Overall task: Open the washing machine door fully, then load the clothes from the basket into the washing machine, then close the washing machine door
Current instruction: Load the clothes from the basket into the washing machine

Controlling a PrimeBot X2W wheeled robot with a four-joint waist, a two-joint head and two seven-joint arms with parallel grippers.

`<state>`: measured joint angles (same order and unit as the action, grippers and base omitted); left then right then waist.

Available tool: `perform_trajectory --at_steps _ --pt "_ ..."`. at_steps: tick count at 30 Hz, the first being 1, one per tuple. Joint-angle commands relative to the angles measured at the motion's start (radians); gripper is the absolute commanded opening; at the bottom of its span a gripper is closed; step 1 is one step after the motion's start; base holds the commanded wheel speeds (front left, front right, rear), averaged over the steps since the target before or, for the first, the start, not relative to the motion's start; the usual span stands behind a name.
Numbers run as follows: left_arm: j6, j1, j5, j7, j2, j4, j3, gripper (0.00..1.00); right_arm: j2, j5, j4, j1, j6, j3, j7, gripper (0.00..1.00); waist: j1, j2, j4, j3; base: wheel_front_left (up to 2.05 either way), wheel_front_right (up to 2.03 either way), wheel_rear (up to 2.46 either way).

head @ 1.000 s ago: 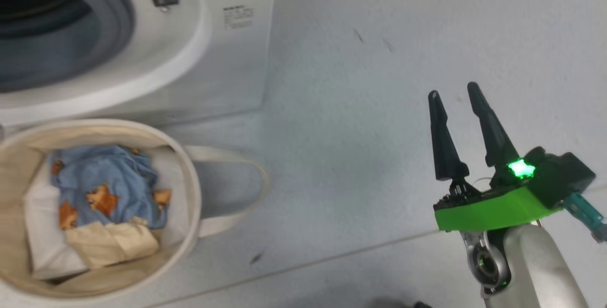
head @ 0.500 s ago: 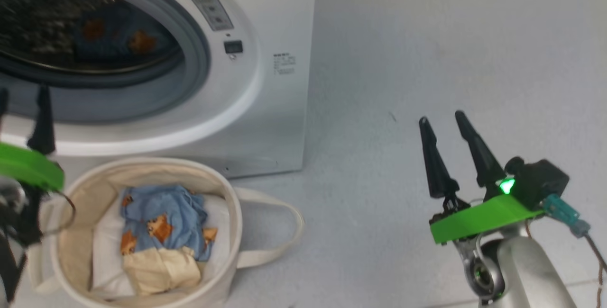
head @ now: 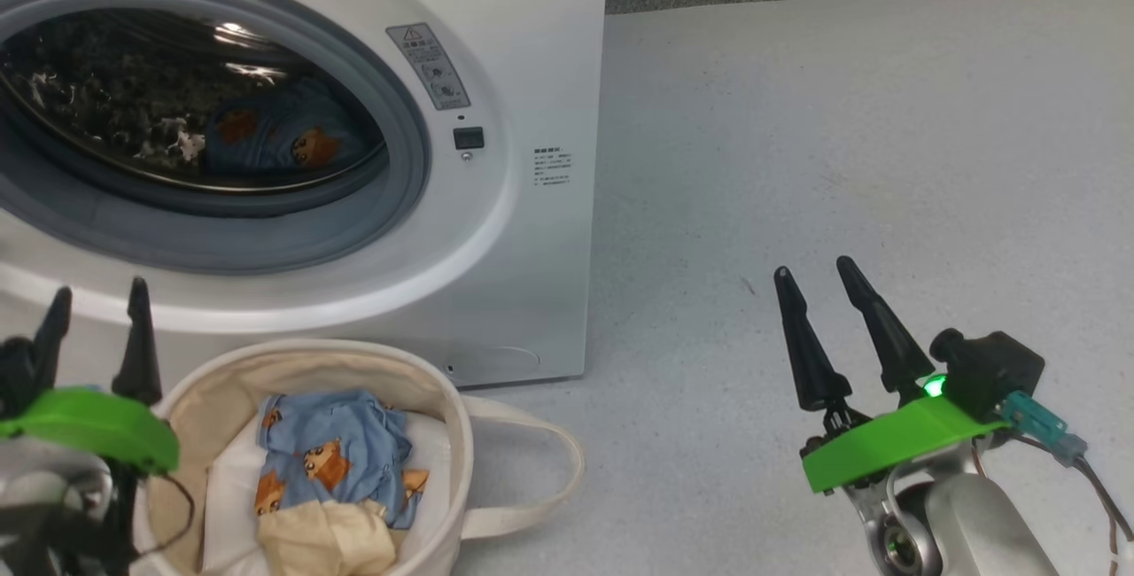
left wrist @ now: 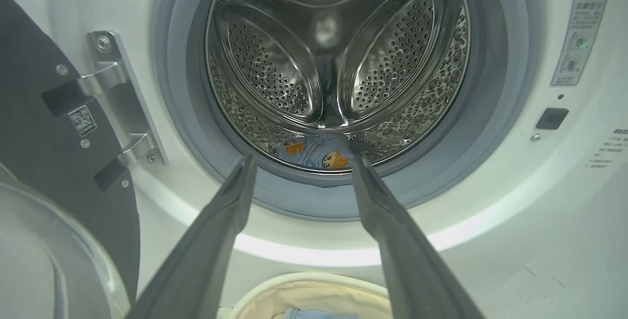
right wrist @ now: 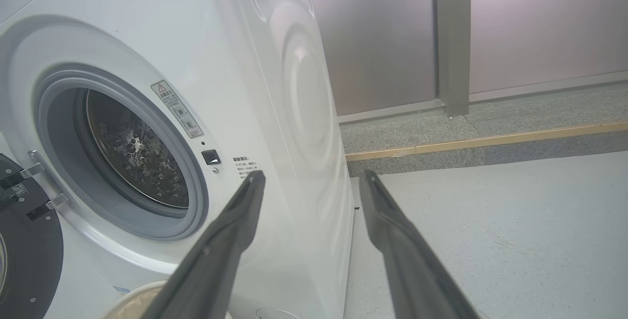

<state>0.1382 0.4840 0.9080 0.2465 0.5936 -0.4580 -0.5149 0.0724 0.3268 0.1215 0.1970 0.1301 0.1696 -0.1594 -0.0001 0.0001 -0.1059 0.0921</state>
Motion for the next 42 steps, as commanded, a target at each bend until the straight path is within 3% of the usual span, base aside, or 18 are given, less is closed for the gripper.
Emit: perform_trajectory --at_steps 1,8,22,28,34,42 --pt "0.024 0.001 0.004 0.0 0.063 0.051 0.052 1.0 0.007 0.007 -0.025 0.011 0.001 0.022 -0.004 1.0 0.0001 -0.0001 -0.001 -0.005 0.0 0.0 0.0" --pt "0.124 -0.148 0.009 0.002 0.082 0.242 0.065 1.0 0.015 0.024 -0.009 0.0 0.001 0.033 -0.01 1.0 0.0001 -0.0001 -0.005 -0.035 0.0 0.0 0.0" --pt "0.217 -0.329 0.004 0.01 0.088 0.442 0.09 1.0 0.037 0.052 -0.002 -0.033 0.001 0.035 -0.008 1.0 0.0001 -0.0001 0.006 -0.078 0.0 0.0 0.0" --pt "0.219 -0.353 0.002 0.011 0.095 0.478 0.095 1.0 0.038 0.055 -0.004 -0.032 0.001 0.033 -0.01 1.0 0.0001 -0.0001 0.012 -0.073 0.0 0.0 0.0" --pt "0.191 -0.34 0.012 0.011 0.097 0.468 0.095 1.0 0.036 0.055 0.0 -0.027 0.001 0.032 -0.014 1.0 0.0001 -0.0001 0.018 -0.073 0.0 0.0 0.0" --pt "0.212 -0.332 0.019 0.013 0.072 0.452 0.14 1.0 0.034 0.06 0.009 -0.027 0.001 0.034 -0.021 1.0 0.0001 -0.0001 0.026 -0.078 0.0 0.0 0.0"
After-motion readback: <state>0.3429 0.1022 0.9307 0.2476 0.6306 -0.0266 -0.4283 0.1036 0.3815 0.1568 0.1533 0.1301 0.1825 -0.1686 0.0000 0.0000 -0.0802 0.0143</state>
